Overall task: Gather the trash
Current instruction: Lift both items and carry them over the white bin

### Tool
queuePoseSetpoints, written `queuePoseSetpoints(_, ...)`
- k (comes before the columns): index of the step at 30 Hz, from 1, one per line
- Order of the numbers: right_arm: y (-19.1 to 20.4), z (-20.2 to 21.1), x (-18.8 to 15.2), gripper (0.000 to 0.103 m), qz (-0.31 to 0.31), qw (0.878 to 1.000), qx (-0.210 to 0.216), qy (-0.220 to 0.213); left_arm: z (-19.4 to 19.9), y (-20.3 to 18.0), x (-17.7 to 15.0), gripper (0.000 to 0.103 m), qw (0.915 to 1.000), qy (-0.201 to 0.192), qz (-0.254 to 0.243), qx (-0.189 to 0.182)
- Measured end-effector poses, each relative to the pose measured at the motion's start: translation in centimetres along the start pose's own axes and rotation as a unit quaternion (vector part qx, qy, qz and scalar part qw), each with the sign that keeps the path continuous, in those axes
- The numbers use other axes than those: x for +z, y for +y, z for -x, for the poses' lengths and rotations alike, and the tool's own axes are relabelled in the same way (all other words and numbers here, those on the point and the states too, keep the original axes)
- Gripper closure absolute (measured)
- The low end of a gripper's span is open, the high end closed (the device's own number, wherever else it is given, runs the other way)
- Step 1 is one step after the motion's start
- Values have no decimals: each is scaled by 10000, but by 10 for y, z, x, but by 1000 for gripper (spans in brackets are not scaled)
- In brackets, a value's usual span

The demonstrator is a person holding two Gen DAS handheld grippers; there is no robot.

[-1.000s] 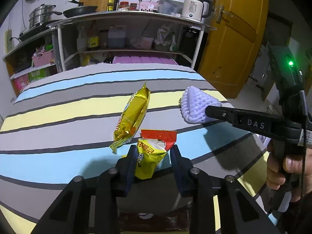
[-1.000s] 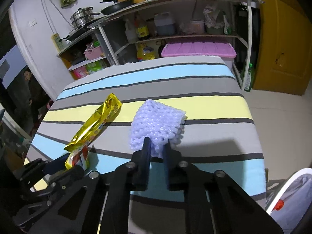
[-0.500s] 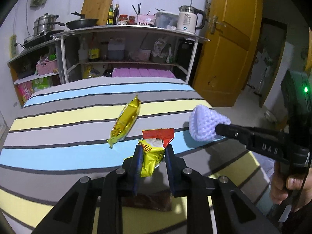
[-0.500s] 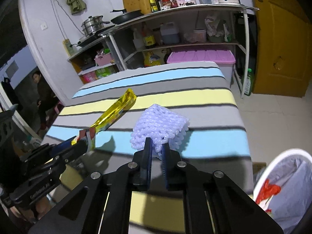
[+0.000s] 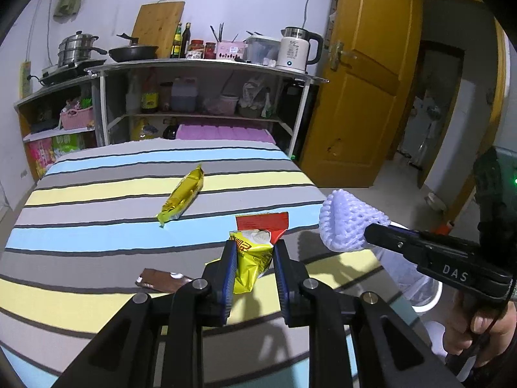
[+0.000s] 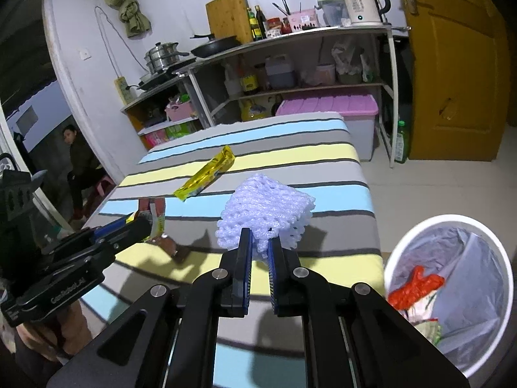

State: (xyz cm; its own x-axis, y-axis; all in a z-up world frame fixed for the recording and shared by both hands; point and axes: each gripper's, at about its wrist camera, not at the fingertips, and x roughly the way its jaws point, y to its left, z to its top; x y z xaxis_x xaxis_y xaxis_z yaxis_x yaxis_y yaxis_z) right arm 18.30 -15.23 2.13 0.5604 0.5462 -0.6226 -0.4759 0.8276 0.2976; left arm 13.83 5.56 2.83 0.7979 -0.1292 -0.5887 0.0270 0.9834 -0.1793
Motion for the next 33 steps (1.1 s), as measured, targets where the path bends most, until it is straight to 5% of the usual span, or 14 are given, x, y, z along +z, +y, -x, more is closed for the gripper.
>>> queuePoseSetpoints(33,1,109,-58,93,142,9987,-161,-467,84,-76,-27,80,9987,-352,-256,-276)
